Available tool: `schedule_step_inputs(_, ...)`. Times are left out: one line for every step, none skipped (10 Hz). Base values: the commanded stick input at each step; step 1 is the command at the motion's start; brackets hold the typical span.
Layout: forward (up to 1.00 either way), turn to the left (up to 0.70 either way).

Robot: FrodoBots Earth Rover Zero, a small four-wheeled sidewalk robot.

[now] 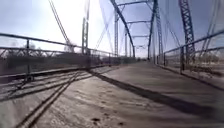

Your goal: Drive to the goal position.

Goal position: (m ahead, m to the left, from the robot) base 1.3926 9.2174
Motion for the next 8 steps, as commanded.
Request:
schedule_step_inputs(1.00,-0.40)
schedule_step_inputs(1.00,-0.40)
schedule_step_inputs(1.00,-0.40)
schedule_step_inputs(1.00,-0.40)
schedule_step_inputs(1.00,0.00)
schedule_step_inputs(1.00,0.00)
schedule_step_inputs(1.00,0.00)
schedule_step_inputs(1.00,0.00)
